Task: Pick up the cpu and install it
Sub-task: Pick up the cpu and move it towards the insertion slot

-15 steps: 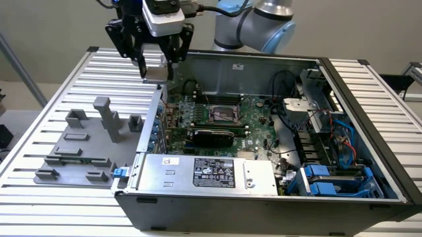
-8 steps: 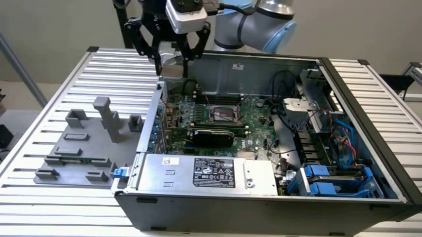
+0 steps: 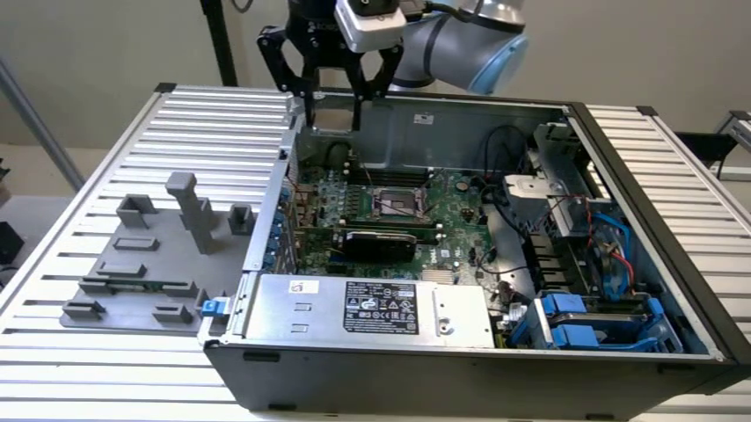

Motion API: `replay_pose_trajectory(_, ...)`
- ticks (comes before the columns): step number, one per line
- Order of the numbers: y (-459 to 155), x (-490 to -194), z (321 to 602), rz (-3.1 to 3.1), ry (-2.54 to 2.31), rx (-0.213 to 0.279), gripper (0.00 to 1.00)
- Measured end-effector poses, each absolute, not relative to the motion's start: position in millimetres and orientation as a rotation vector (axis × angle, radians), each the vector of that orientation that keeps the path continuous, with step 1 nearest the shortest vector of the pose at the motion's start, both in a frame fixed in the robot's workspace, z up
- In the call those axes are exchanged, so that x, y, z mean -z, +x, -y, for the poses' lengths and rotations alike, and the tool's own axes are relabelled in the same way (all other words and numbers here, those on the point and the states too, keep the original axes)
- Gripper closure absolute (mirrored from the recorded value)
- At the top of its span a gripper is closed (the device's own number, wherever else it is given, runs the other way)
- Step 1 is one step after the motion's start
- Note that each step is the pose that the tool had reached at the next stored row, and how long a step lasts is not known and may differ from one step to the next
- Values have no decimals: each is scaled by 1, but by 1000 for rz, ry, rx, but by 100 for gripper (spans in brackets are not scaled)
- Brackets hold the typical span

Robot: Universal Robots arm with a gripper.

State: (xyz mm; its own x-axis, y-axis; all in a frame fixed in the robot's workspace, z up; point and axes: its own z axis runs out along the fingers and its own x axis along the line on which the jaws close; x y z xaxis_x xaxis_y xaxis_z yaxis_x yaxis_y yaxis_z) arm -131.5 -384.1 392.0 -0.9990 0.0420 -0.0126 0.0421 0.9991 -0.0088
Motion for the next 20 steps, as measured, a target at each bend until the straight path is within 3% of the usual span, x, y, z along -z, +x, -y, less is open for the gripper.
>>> replay_pose_trajectory(20, -67, -367, 322, -3128, 66, 14, 45)
